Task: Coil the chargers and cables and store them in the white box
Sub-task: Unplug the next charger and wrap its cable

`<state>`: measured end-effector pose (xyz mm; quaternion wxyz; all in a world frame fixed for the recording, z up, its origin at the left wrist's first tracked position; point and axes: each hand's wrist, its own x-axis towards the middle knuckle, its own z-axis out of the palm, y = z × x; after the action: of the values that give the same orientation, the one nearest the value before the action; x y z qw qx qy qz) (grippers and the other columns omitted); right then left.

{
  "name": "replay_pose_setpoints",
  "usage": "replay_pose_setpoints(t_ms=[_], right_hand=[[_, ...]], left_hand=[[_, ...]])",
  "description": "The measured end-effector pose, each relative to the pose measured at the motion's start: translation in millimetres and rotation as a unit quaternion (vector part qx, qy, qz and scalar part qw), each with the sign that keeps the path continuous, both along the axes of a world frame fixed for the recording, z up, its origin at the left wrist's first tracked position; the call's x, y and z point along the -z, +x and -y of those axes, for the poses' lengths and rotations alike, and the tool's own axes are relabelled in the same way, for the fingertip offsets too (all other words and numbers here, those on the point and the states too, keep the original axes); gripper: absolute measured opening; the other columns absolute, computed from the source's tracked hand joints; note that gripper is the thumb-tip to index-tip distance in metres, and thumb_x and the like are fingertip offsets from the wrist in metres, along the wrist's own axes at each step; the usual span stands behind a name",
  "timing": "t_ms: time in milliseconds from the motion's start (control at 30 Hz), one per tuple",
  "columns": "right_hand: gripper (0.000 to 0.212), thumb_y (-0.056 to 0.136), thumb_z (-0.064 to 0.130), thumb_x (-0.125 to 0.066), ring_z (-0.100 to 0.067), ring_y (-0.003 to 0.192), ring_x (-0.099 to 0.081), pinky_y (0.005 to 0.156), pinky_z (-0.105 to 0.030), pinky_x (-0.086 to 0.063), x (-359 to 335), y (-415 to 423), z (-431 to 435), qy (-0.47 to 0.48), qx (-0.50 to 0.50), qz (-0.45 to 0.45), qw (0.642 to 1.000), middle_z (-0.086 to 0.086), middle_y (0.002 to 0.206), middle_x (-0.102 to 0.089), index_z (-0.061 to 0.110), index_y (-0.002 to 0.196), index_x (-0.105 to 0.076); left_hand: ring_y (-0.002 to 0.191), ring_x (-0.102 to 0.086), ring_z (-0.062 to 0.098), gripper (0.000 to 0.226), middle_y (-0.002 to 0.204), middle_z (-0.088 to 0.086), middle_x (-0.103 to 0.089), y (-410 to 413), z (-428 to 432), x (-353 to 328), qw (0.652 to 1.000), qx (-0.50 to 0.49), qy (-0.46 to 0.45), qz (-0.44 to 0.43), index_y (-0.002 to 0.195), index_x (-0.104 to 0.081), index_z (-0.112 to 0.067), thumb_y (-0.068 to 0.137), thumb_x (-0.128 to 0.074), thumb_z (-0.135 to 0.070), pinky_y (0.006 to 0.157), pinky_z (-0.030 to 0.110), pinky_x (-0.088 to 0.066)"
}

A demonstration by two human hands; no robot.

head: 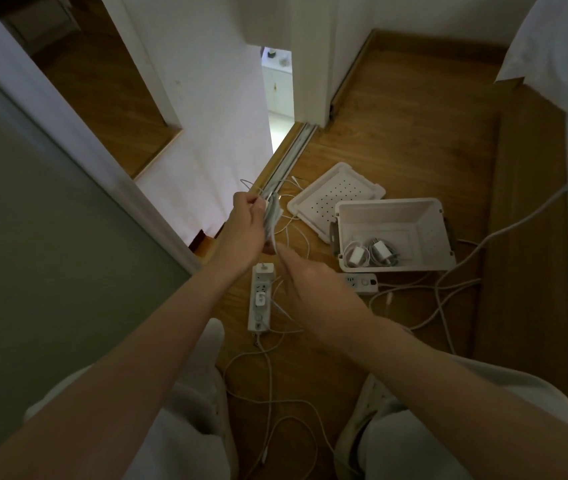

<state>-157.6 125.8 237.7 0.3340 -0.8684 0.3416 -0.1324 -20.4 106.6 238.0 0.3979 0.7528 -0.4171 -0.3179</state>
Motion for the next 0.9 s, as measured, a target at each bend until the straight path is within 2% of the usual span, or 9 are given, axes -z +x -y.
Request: replay_pose_setpoints(t_ms=[100, 233, 300, 400, 500, 600, 667, 800, 900], right_hand=[[0.041, 0.097, 0.007, -0.039, -0.017, 0.075, -0.059, 0.065, -0.033, -0.053, 6, 0, -6, 0.005, -0.029, -0.056, 0.998, -0.003, 0.093, -0.061, 0.026, 0.132, -0.031], [0.035, 0.092, 0.001, -0.045, -0.011, 0.068, -0.05, 0.057, -0.024, -0.04, 16, -4, -6, 0.02, -0.086, -0.119, 0.989, -0.003, 0.101, -0.06, 0.022, 0.12, -0.042], [0.032, 0.09, 0.0, -0.046, -0.01, 0.072, -0.052, 0.057, -0.02, -0.039, 14, -8, 3, 0.038, -0.065, -0.119, 0.99, -0.003, 0.104, -0.061, 0.02, 0.115, -0.046], [0.02, 0.092, 0.004, -0.044, -0.019, 0.087, -0.06, 0.071, -0.032, -0.05, 13, -15, 21, 0.024, -0.034, -0.117, 0.992, -0.004, 0.102, -0.063, 0.019, 0.103, -0.052], [0.015, 0.097, 0.013, -0.041, -0.013, 0.075, -0.055, 0.059, -0.02, -0.042, 14, -18, 30, -0.01, -0.036, -0.112, 0.993, 0.002, 0.09, -0.061, 0.019, 0.093, -0.054], [0.017, 0.099, 0.017, -0.04, -0.01, 0.072, -0.048, 0.06, -0.021, -0.039, 13, -19, 35, -0.04, -0.038, -0.12, 0.991, 0.008, 0.082, -0.051, 0.018, 0.093, -0.056], [0.017, 0.099, 0.02, -0.041, -0.011, 0.073, -0.051, 0.068, -0.027, -0.047, 14, -21, 41, -0.058, -0.034, -0.12, 0.99, 0.008, 0.082, -0.052, 0.019, 0.09, -0.056], [0.021, 0.099, 0.029, -0.041, -0.013, 0.073, -0.056, 0.069, -0.032, -0.051, 14, -24, 52, -0.071, -0.011, -0.132, 0.989, 0.004, 0.081, -0.058, 0.021, 0.085, -0.055], [0.032, 0.098, 0.036, -0.034, -0.013, 0.07, -0.057, 0.065, -0.03, -0.048, 10, -28, 57, -0.064, 0.009, -0.126, 0.99, 0.003, 0.08, -0.061, 0.02, 0.084, -0.058]], left_hand=[[0.061, -0.061, 0.007, 0.032, 0.088, 0.002, -0.052, -2, 5, -3, 0.98, -0.088, 0.004, -0.179, 0.124, -0.038, -0.009, 0.102, -0.03, -0.031, 0.049, 0.011, -0.048], [0.064, -0.061, 0.015, 0.035, 0.093, 0.015, -0.059, 4, -1, -16, 0.854, -0.091, -0.055, -0.51, 0.116, -0.053, -0.004, 0.101, -0.035, -0.029, 0.057, 0.023, -0.055], [0.055, -0.057, 0.014, 0.032, 0.083, 0.013, -0.06, 6, -4, -22, 0.821, -0.071, -0.06, -0.563, 0.103, -0.058, -0.004, 0.1, -0.033, -0.023, 0.05, 0.021, -0.051], [0.045, -0.049, 0.012, 0.03, 0.071, 0.009, -0.055, 7, -6, -24, 0.807, -0.03, -0.049, -0.588, 0.094, -0.055, -0.003, 0.095, -0.031, -0.02, 0.039, 0.016, -0.04], [0.04, -0.045, 0.011, 0.026, 0.069, 0.007, -0.055, 12, -6, -23, 0.802, -0.004, -0.057, -0.595, 0.093, -0.055, -0.004, 0.087, -0.035, -0.019, 0.034, 0.015, -0.032], [0.037, -0.043, 0.011, 0.028, 0.068, 0.007, -0.056, 17, -7, -25, 0.826, 0.035, -0.044, -0.56, 0.088, -0.057, -0.006, 0.088, -0.034, -0.021, 0.03, 0.015, -0.026], [0.035, -0.041, 0.012, 0.036, 0.064, 0.007, -0.056, 19, -10, -29, 0.876, 0.062, -0.028, -0.477, 0.085, -0.058, -0.006, 0.096, -0.027, -0.021, 0.031, 0.014, -0.022], [0.053, -0.055, 0.015, 0.034, 0.072, 0.004, -0.059, 18, -15, -32, 0.981, 0.136, 0.047, -0.128, 0.082, -0.058, -0.019, 0.1, -0.033, -0.033, 0.04, 0.02, -0.041], [0.072, -0.06, 0.017, 0.024, 0.086, 0.002, -0.057, 21, -17, -22, 0.978, 0.188, 0.086, 0.01, 0.08, -0.053, -0.026, 0.099, -0.039, -0.032, 0.055, 0.026, -0.051]])
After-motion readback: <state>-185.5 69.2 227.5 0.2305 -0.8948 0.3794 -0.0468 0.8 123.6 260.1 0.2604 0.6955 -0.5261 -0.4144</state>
